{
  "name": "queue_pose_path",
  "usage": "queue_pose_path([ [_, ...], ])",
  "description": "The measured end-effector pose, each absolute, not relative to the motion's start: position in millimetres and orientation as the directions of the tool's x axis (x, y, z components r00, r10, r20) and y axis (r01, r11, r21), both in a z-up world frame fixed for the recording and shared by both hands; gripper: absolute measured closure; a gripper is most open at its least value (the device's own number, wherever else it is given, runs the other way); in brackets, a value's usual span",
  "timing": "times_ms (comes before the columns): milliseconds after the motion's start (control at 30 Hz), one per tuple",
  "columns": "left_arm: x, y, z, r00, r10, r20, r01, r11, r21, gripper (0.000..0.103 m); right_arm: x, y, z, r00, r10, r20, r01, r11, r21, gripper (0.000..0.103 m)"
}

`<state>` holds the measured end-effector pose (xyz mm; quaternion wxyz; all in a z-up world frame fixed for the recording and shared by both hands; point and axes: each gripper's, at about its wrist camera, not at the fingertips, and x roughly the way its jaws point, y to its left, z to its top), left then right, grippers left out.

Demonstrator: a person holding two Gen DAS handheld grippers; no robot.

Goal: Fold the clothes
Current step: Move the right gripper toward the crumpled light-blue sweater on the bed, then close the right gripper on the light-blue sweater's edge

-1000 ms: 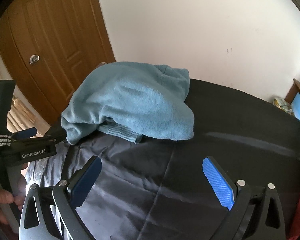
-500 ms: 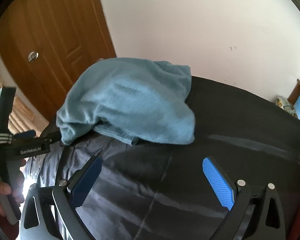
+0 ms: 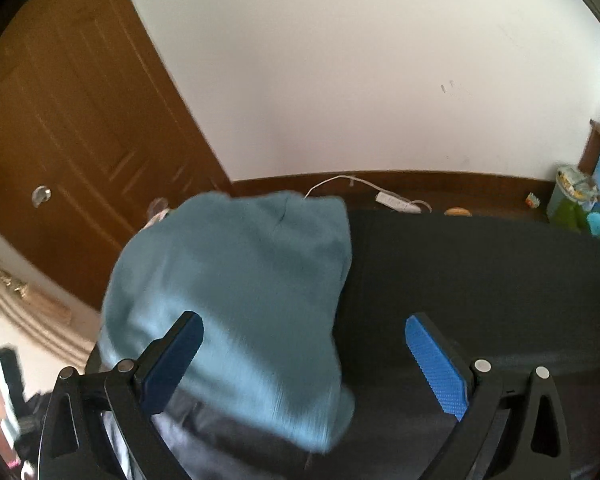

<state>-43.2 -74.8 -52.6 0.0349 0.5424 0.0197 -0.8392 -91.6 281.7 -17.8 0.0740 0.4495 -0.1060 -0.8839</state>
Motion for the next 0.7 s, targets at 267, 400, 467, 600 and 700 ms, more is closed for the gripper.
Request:
queue_pose_path([
  [267,-38.4,-81.4,-60.6,-0.396,-0.013,-0.918,0.069,-0.997,-0.016,0.000,-161.1,274.3,-38.4,-0.555,-0.198,-0.808,0.027,-0.975,0.220,0.000],
  [400,-36.7,-87.3,-65.1,-0.392,-0.002,-0.920,0.070,-0.997,-0.027,0.000,-193.3,284.0,-61.3,-0.517,-0.211,-0.829,-0.043,-0.961,0.272,0.000],
  [467,-36.4,-90.9,-68.0,-0.386,-0.002,-0.923,0.078,-0.997,-0.030,0.000,-203.2,287.4,-70.3,-0.498,-0.237,-0.834,-0.058,-0.951,0.305,0.000],
  [600,-32.7,-98.9,-74.2,-0.373,-0.001,-0.928,0.101,-0.994,-0.039,0.000,-210.8,281.1,-82.5,-0.454,-0.321,-0.832,-0.016,-0.930,0.368,0.014],
  [700,-29.5,-100.4,-75.7,-0.370,0.001,-0.929,0.111,-0.993,-0.045,0.000,-206.1,268.6,-86.4,-0.418,-0.321,-0.850,0.025,-0.939,0.342,0.071],
])
